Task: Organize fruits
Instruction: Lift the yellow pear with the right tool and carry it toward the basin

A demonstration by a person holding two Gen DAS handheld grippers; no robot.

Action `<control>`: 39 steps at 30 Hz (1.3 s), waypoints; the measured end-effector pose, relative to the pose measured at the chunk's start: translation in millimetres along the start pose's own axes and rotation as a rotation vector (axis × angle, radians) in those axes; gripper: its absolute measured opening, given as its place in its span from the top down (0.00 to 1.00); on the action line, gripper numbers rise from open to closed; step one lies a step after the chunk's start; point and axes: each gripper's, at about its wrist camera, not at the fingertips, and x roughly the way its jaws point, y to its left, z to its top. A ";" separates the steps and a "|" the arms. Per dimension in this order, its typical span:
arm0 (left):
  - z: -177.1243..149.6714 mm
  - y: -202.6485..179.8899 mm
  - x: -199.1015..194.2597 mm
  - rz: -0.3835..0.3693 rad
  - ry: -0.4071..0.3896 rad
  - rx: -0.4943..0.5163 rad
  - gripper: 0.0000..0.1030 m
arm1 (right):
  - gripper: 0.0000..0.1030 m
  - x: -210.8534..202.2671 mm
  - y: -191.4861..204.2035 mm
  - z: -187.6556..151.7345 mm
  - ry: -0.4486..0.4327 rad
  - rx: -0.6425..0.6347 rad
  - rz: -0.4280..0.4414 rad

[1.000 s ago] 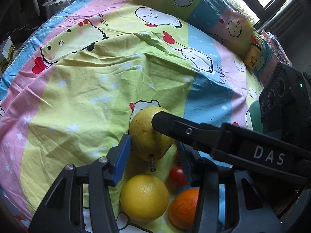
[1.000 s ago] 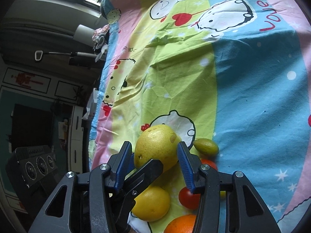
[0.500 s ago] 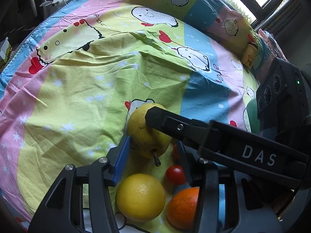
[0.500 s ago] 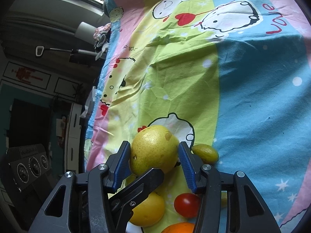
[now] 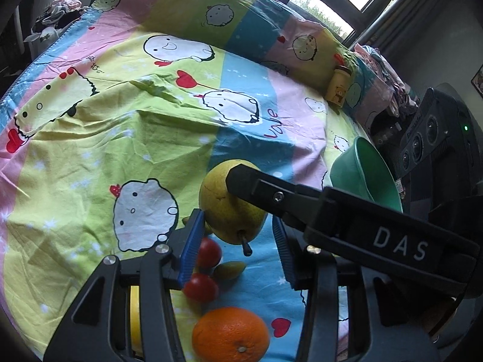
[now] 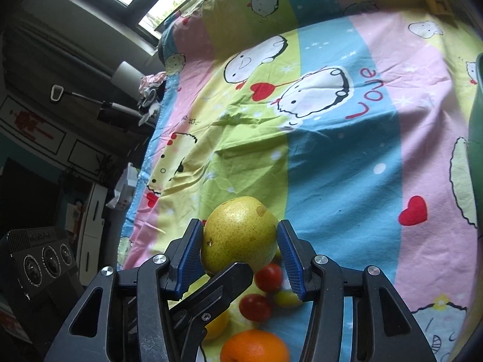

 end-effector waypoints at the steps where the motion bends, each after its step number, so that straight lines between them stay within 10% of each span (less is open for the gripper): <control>1: 0.7 -4.3 3.8 -0.014 0.006 0.005 0.57 | 0.49 -4.2 -4.2 0.8 -0.009 0.007 -0.011; 20: -6.3 -26.3 60.0 -0.086 0.158 0.018 0.58 | 0.48 -12.3 -61.7 1.4 0.024 0.118 -0.156; 39: -7.9 -29.7 70.4 -0.073 0.143 0.058 0.54 | 0.42 4.4 -74.1 2.2 0.073 0.153 -0.138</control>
